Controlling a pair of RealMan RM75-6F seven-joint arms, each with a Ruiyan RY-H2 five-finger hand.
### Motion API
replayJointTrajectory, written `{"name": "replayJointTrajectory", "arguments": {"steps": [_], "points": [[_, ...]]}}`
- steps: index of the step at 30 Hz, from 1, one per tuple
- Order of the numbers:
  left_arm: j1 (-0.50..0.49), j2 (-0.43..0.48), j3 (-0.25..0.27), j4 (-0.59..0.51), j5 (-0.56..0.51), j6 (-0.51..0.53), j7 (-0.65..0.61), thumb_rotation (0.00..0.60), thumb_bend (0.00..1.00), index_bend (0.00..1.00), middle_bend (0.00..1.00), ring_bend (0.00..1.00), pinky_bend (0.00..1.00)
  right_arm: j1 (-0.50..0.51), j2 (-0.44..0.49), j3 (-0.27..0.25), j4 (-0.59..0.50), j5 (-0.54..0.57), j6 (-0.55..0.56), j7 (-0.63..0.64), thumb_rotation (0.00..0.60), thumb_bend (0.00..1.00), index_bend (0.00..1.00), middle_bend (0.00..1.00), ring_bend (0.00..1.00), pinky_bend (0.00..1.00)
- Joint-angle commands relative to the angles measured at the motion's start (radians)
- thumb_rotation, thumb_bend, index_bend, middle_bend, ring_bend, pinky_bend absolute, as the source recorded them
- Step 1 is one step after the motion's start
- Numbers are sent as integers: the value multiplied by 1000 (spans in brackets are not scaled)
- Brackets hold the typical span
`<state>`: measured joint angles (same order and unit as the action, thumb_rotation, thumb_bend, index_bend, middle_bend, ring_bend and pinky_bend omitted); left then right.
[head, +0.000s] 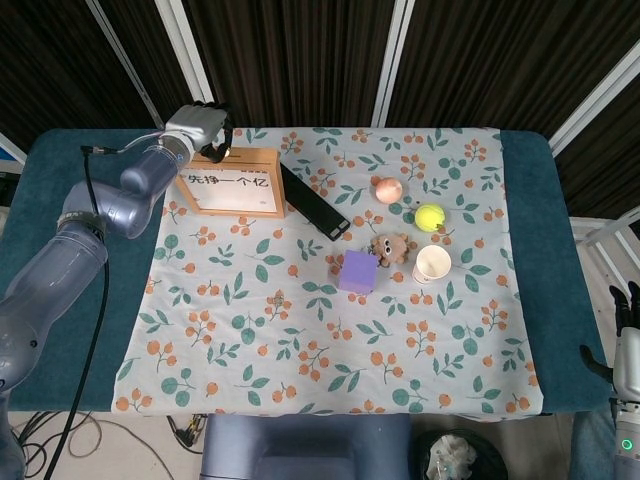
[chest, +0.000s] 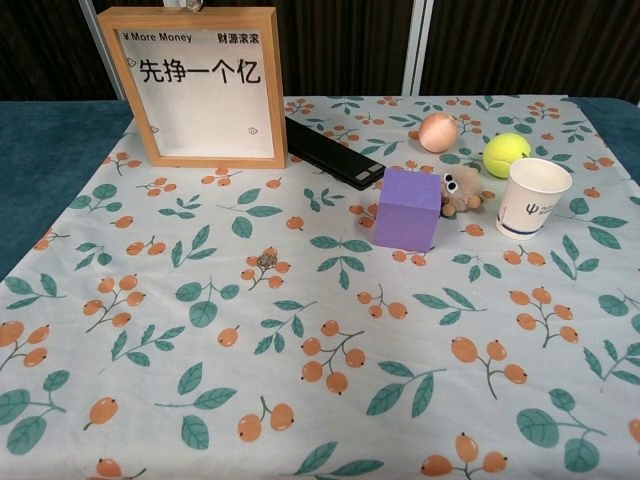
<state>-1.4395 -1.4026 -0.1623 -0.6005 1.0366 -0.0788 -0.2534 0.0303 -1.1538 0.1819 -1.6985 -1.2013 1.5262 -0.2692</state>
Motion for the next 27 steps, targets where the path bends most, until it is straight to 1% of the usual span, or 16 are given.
{"name": "replayJointTrajectory", "arguments": {"steps": [1, 11, 15, 17, 19, 20, 23, 25, 27], "points": [[-3, 0, -4, -7, 2, 1, -3, 600, 548, 291, 27, 0, 0, 0, 3, 1, -4, 3, -2, 0, 600, 264, 134, 27, 0, 0], [-3, 11, -7, -28, 14, 10, -14, 600, 547, 282, 23, 0, 0, 1, 5, 4, -10, 11, -2, -3, 600, 264, 134, 27, 0, 0], [-1, 26, -14, -51, 15, 25, -19, 600, 511, 272, 22, 0, 0, 1, 6, 5, -11, 13, -2, -3, 600, 264, 134, 27, 0, 0], [10, 49, -32, -90, 13, 65, -22, 600, 475, 270, 21, 0, 0, 2, 6, 5, -10, 13, -3, -2, 600, 264, 134, 27, 0, 0], [27, 77, -52, -138, 14, 126, -24, 600, 445, 270, 21, 0, 0, 2, 7, 4, -11, 13, -4, -1, 600, 264, 134, 27, 0, 0], [49, 107, -73, -195, 16, 199, -24, 600, 427, 270, 21, 0, 0, 2, 7, 5, -11, 12, -3, 0, 600, 264, 134, 27, 0, 0], [121, 179, -111, -341, 26, 387, -24, 600, 383, 272, 20, 0, 0, 1, 8, 7, -11, 12, 0, 5, 600, 264, 134, 27, 0, 0], [178, 231, -125, -452, 37, 506, -19, 600, 349, 274, 20, 0, 0, 1, 8, 8, -11, 12, 1, 8, 600, 263, 134, 27, 0, 0], [231, 284, -128, -559, 48, 596, -7, 600, 313, 275, 19, 0, 0, 1, 8, 7, -10, 9, 1, 9, 600, 264, 134, 27, 0, 0]]}}
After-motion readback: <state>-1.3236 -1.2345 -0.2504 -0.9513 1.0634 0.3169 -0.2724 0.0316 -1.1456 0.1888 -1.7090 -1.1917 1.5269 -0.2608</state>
